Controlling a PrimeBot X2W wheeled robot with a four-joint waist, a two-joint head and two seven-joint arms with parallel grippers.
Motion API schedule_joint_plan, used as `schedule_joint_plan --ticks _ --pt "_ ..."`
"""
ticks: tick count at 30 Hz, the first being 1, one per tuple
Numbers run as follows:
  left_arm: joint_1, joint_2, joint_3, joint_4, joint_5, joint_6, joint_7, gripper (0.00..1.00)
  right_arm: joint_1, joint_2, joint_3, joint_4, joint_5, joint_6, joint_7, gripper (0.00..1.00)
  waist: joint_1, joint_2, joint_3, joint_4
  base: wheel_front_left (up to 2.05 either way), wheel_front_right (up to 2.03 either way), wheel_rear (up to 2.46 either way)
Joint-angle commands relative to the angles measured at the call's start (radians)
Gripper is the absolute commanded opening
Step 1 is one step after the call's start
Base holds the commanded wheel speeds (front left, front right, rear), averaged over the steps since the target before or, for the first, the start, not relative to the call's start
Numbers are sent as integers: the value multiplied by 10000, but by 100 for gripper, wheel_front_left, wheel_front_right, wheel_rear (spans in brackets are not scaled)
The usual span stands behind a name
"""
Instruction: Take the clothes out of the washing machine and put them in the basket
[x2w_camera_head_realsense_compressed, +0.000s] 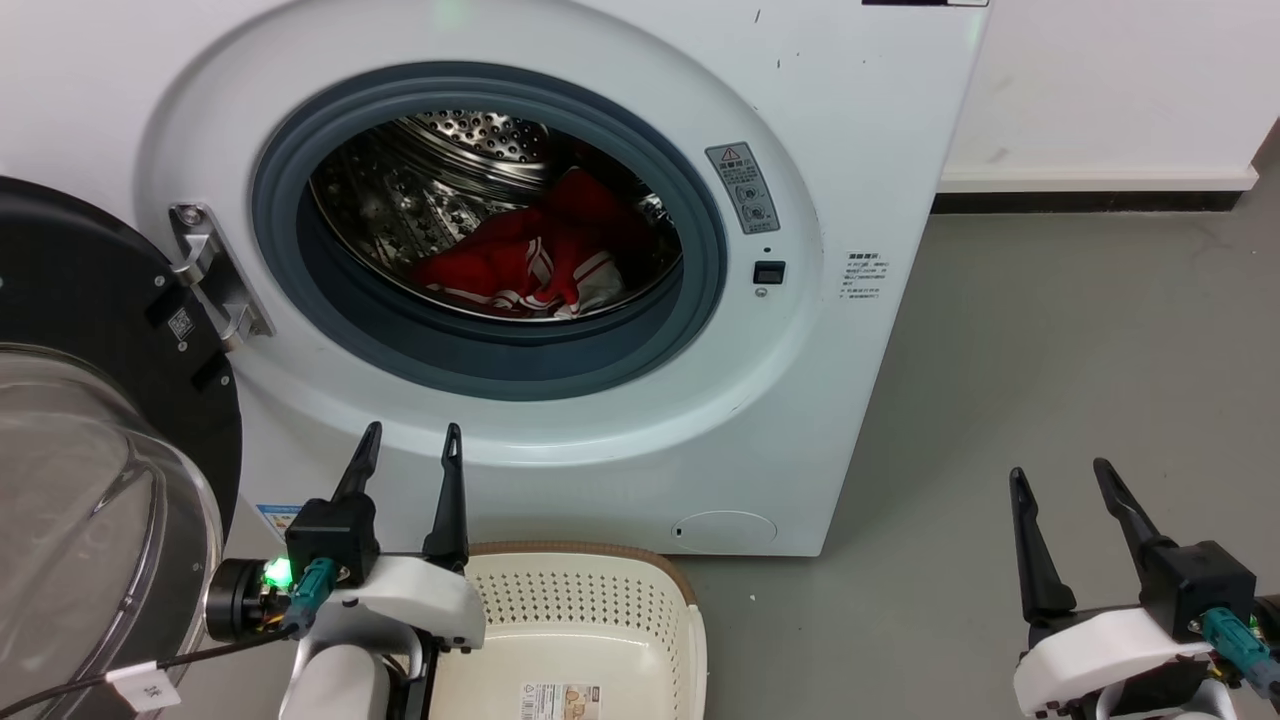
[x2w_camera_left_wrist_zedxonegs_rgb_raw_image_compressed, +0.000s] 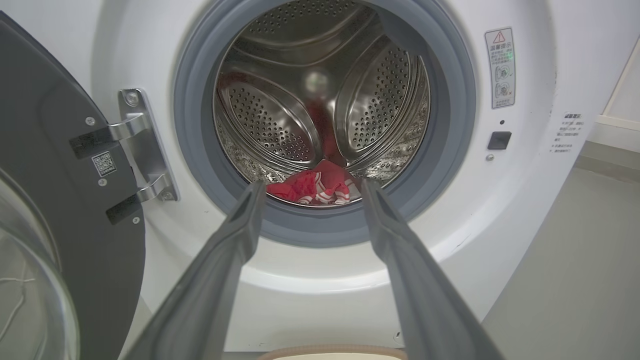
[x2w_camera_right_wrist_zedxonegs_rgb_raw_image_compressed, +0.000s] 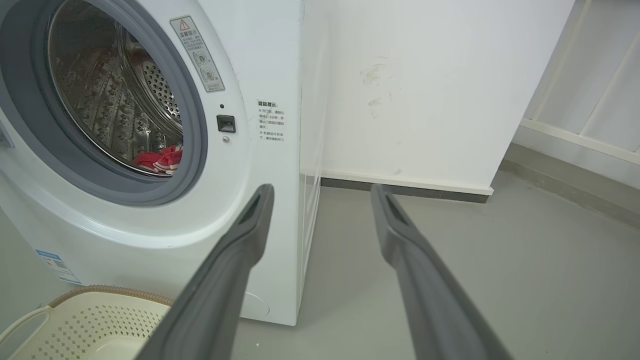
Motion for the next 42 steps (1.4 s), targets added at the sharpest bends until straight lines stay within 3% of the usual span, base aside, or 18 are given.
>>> schedule_joint_plan --ticks 1,7,16,32,42 --pt "-175 -14 24 12 26 -25 -26 100 -1 16 27 -43 68 -5 -21 100 0 0 27 -27 0 0 0" --pt "-1182 163 79 664 -169 -290 8 100 -264 16 216 -315 175 -7 8 100 0 0 531 -438 0 0 0" --pt "-3878 899 435 2374 -661 -700 1161 100 -903 16 604 -825 435 -7 -114 100 0 0 2085 -1603 0 0 0" --pt "-8337 3201 475 5319 -1274 -1247 3836 100 -2145 19 1465 -909 1517 -7 -883 100 0 0 5011 -3941 0 0 0" --pt "-10188 4716 -241 5957 -912 -1305 5936 100 -2557 19 2057 -699 2073 -7 -1180 100 0 0 6307 -4899 0 0 0"
